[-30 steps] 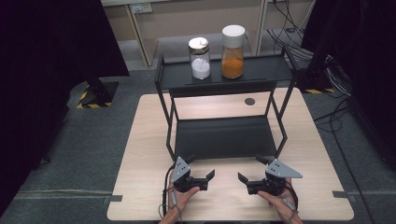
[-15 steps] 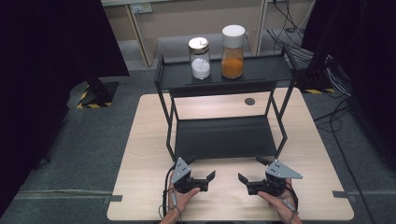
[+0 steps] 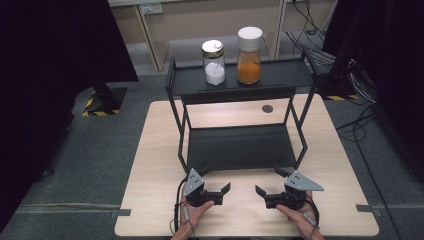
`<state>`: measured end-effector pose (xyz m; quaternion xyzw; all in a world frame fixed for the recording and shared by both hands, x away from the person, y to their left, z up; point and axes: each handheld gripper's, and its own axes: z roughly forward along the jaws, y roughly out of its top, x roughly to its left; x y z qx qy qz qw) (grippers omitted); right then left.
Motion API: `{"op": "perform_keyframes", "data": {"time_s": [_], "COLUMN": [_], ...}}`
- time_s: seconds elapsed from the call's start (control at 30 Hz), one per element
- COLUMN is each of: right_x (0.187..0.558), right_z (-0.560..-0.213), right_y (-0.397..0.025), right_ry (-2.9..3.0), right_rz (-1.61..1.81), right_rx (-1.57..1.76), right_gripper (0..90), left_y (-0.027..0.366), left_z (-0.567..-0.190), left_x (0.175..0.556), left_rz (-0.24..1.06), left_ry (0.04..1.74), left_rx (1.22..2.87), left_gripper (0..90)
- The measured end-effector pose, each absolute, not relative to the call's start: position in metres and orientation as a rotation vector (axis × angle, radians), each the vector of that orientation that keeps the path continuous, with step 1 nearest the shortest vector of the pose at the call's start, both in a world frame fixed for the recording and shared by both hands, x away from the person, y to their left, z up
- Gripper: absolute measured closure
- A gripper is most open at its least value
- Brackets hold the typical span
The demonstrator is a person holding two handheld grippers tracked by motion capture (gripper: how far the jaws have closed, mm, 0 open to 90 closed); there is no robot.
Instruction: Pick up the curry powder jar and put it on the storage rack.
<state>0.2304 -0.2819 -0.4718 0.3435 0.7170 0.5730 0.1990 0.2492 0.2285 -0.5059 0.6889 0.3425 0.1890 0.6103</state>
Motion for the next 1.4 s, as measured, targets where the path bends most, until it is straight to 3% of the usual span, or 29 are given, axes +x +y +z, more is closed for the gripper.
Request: {"op": "perform_keyframes", "data": {"time_s": [1.4], "right_x": [0.2321], "right_z": [-0.4731], "right_y": [-0.2819], "right_ry": [2.012], "right_rz": [1.605], "right_rx": [0.967], "right_gripper": [0.7], "left_y": [0.2281], "left_z": [-0.5061], "left_x": [0.2484], "left_rz": [0.439], "left_ry": [0.791], "left_rx": [1.593], "left_gripper": [0.9]}}
